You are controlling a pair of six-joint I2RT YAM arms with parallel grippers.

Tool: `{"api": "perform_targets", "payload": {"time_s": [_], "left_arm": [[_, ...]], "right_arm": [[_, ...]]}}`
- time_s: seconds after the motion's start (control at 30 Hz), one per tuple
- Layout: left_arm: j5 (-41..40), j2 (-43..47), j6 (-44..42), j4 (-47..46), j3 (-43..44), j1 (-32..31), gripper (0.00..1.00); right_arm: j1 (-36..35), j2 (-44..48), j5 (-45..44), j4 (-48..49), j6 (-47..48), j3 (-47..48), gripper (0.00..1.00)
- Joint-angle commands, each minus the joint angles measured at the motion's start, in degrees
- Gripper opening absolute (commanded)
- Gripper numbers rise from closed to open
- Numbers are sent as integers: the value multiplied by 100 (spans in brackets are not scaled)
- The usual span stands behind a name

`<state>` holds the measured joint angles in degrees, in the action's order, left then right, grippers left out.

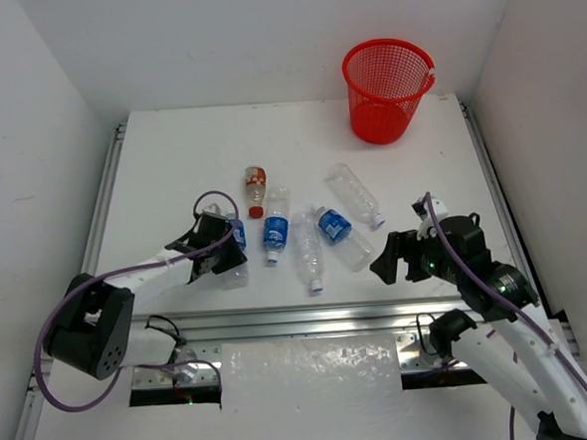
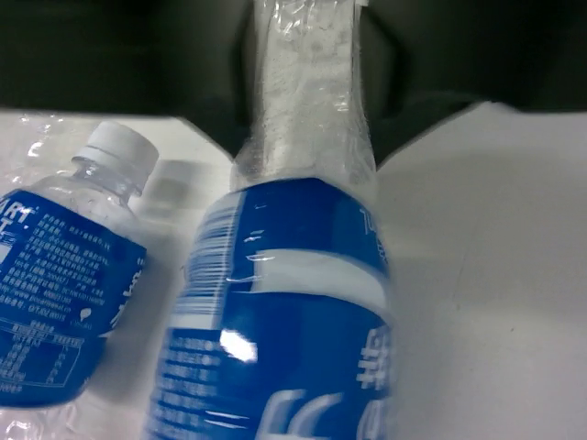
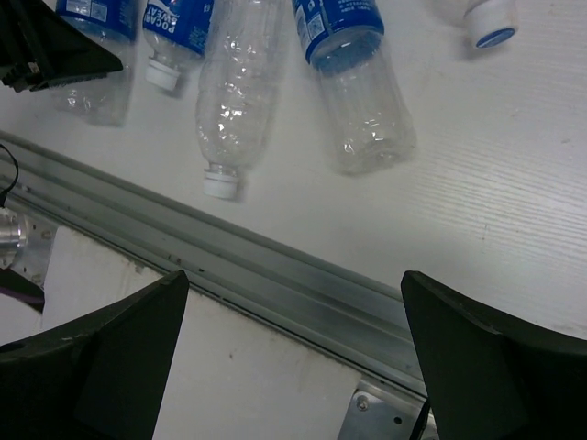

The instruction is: Put the plastic bottles in the bin

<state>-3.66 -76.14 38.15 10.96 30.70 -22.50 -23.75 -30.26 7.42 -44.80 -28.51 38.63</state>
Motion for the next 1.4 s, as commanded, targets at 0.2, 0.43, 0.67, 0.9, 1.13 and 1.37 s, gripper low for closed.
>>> {"api": "perform_targets", "payload": {"time_s": [0.2,0.43,0.67,0.9,1.13,1.37], "left_arm": [[502,2619,-17,227,-28,-167,0],[4704,3159,253,-2545,-380,-254,0],[5121,3017,491,-3530,-372,-659,0],[5147,2569,474,-3786,-91,-1046,0],[3021,2315,-508,-1312,882,-1063,73],[-1222,2673,-791,2443,2124,-1063,95]], "right_arm": [[11,-700,1942,1717,-207,-93,99],[-59,-1684,3977,5602,-1876,-260,99],[-604,-2712,3451,6316,-1983,451,99],[-1290,-3634,2967,5895,-1561,1111,99],[-1326,-3803,2656,5171,-1150,1523,0],[176,-4268,389,3628,-717,2876,0]]}}
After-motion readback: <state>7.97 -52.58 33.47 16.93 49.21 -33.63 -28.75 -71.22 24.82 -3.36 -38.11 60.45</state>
